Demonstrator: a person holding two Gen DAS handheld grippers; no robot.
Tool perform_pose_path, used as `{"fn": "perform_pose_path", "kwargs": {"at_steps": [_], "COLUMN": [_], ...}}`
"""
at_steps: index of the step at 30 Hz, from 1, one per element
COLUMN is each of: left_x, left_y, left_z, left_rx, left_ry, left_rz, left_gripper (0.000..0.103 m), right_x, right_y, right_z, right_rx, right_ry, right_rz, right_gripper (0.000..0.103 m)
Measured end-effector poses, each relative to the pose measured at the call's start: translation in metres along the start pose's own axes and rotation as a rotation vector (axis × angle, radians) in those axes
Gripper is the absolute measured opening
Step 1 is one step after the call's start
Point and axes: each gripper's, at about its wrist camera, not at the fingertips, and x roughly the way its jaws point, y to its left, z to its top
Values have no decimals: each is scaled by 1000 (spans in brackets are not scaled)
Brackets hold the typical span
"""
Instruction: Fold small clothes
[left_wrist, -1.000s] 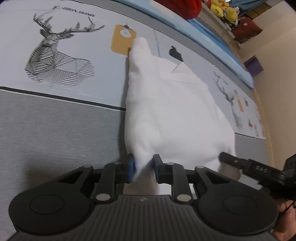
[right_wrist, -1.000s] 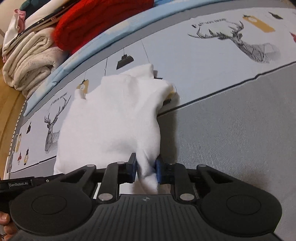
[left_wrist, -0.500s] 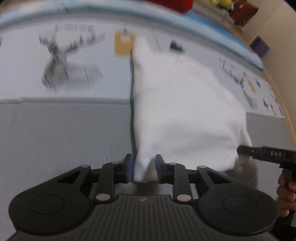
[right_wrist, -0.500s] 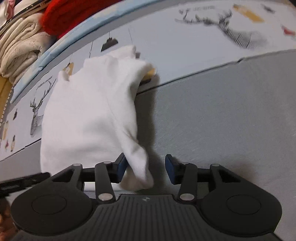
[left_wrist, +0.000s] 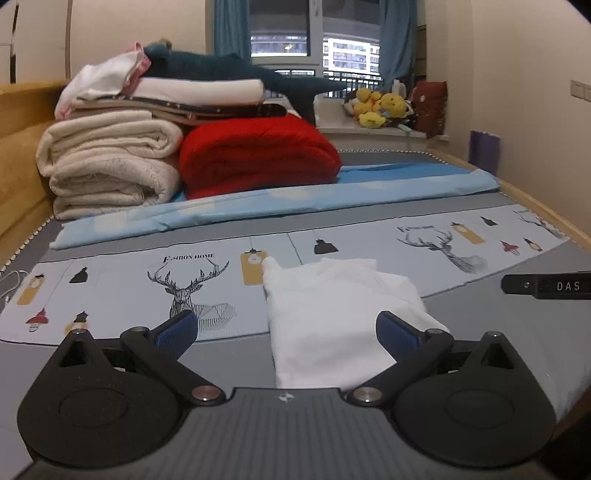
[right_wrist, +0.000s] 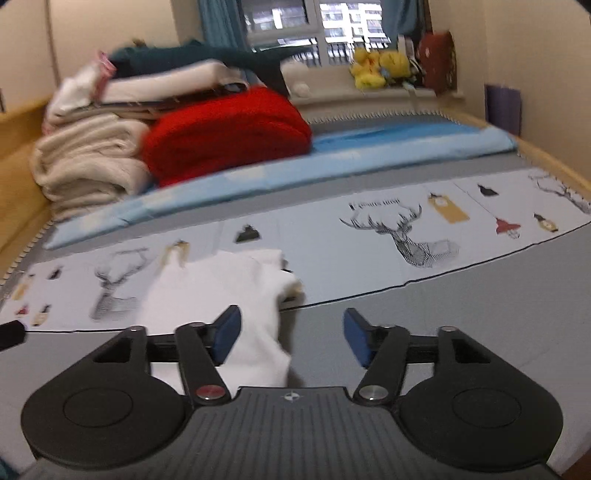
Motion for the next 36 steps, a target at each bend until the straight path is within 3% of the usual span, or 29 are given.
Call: {"fn": "perform_pose_path", "kwargs": {"at_steps": [6,9,10,13,15,20,28,36], "left_x": [-38,-23,-18,-14,-9,1,3,4], "left_y": [-16,-24,-27,-37,-39,-29,-22,-23], "left_z": [-48,-79,-81,-77,-78,-80,-78,-77], "left_rx": [-87,-149,-148,-109,-89,-155,-155,-158], "left_ry": [14,100,127,73,87,160,176,180], "left_rz": [-21,-17,-6,23,45,54,85,70], "left_gripper": [103,102,102,101,101,102,103,103], "right_x": [-52,-59,-60,-60,-57,-45,-42,-41], "right_y": [5,5,8,17,21,24,39,42], "right_z": [-41,-57,-61,-68,-68,-68,-71,-70], "right_rx": [-51,-12,-17,-76,-97,-76,-137,-140], "right_ry": [-22,15,26,30,34,71,59,59], "right_rz": [34,53,53,20,8,9,19,19], "right_gripper": [69,69,69,69,69,69,69,69]}}
